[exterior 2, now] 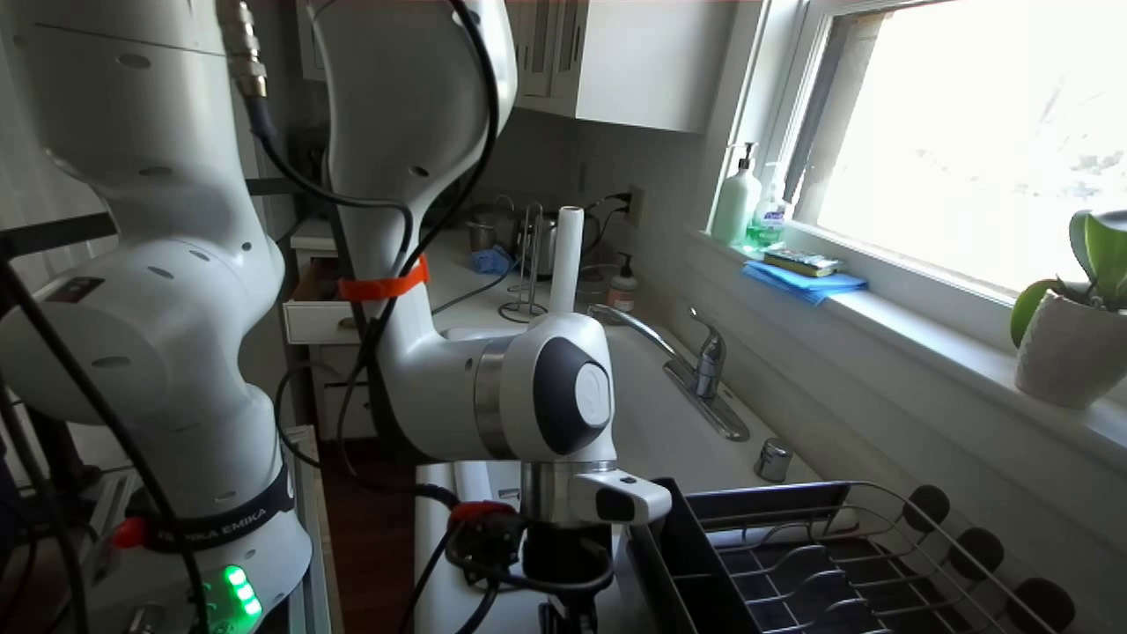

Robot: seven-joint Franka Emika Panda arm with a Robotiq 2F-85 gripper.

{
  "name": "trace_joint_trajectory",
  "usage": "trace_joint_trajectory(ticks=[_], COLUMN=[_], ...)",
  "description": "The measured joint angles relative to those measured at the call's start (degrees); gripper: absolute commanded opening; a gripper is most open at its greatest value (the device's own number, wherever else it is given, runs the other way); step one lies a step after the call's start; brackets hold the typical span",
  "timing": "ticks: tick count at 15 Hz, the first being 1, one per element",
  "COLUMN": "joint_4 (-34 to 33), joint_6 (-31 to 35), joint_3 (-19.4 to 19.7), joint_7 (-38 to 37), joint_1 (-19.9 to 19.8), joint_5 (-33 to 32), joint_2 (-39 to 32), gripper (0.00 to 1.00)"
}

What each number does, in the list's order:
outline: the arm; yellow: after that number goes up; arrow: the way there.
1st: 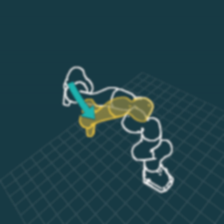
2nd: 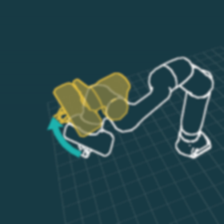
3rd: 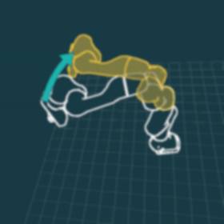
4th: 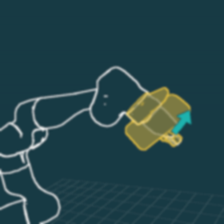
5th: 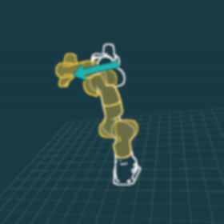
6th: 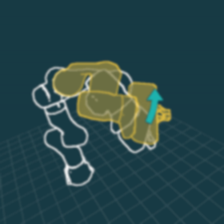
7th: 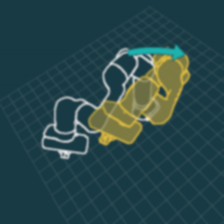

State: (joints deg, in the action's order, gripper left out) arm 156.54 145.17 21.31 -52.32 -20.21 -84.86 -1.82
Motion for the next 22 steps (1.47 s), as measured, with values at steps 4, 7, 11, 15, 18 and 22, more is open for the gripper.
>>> trace_joint_trajectory(ticks=[4,7,11,15,18,22], joint_4=[-0.03,-0.04,-0.04,-0.22,-0.40,-0.92], joint_6=[0.01,0.00,0.00,-0.55,-0.96,-2.60], joint_3=[-0.01,-0.01,-0.05,-0.09,-0.05,0.04], joint_7=[0.12,0.62,1.04,1.44,2.15,3.46], joint_1=[0.01,0.01,0.01,0.04,0.00,-0.02], joint_5=[0.03,0.11,0.12,0.12,0.23,0.23], joint_2=[-0.17,-0.52,-0.58,-0.49,-0.47,0.32], gripper=[0.51,0.19,0.00,0.01,0.01,0.01])
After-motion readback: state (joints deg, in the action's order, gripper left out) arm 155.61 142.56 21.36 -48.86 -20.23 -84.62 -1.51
